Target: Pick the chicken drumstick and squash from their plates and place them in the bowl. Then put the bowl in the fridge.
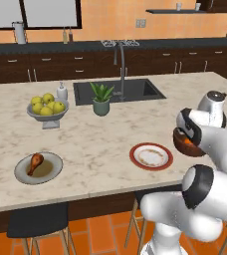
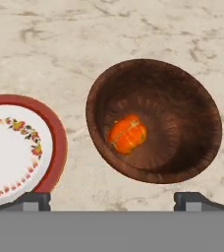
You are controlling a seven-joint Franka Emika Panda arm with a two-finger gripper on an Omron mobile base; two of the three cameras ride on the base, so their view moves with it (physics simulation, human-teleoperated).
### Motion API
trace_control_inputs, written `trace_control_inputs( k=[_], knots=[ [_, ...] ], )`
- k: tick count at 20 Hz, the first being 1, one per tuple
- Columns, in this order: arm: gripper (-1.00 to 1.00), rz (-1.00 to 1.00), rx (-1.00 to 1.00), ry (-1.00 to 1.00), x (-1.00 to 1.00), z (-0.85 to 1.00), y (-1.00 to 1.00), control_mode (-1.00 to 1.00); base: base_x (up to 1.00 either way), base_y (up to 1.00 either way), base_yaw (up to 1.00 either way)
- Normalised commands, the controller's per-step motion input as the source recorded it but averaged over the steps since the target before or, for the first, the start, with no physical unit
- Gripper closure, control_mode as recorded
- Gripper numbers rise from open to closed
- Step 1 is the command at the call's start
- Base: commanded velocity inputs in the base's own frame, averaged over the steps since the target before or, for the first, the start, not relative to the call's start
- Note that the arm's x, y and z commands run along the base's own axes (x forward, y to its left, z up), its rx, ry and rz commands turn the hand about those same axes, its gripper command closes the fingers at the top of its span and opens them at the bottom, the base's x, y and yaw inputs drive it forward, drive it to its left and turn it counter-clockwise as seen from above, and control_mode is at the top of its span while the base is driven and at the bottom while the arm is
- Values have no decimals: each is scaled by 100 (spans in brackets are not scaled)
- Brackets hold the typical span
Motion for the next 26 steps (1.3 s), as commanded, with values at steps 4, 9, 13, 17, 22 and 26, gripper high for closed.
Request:
trace_control_inputs(
  k=[4, 9, 13, 17, 22, 26],
  knots=[
    [-100, 15, 3, 0, -70, 20, 100, -100, 0, 0, 0],
    [-100, 5, 7, 1, -14, 2, 100, -100, 0, 0, 0],
    [-100, 0, 4, 0, 3, 4, 100, -100, 0, 0, 0],
    [-100, -1, 11, 1, 21, 8, 100, -100, 0, 0, 0],
    [-100, -2, 14, 10, 38, 13, 100, -100, 0, 0, 0],
    [-100, 0, 5, 9, 62, 27, 100, -100, 0, 0, 0]
  ],
)
